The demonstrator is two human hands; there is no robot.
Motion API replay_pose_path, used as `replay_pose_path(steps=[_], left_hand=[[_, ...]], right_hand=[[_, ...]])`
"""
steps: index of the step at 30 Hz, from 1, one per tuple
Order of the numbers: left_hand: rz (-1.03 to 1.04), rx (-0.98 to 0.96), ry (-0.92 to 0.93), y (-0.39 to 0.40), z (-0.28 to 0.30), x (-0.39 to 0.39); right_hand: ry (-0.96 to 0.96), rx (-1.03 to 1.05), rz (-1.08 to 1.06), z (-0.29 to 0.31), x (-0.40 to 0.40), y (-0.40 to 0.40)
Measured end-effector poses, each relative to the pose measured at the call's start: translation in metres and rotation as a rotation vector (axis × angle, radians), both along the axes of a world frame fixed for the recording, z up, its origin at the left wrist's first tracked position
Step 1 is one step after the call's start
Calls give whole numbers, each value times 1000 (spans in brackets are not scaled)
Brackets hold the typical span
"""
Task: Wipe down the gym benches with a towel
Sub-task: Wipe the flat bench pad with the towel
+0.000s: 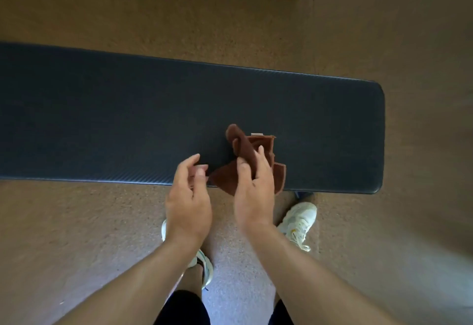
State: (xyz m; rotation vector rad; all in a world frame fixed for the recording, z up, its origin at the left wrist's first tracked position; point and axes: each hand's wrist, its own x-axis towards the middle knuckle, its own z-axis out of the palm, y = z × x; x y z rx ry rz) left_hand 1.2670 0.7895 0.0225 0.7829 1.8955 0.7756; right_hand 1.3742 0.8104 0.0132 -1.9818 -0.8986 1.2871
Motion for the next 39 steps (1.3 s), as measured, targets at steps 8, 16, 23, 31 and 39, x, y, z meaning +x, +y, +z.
replay_pose_path(steps=[8,16,23,31,39], left_hand=[[-15,-322,-671,47,33,18],[-205,-61,-233,52,40,72],[-77,-183,-250,86,53,116],[-68,-494,-1048,91,68,147],[-88,-149,-183,77,33,131]], right_hand=[[930,-171,-220,69,46,19],[610,-197,-290,73,115,29],[427,111,-236,87,137,24],[437,218,-276,103,172,17],[-128,43,-767,55,249,-1]])
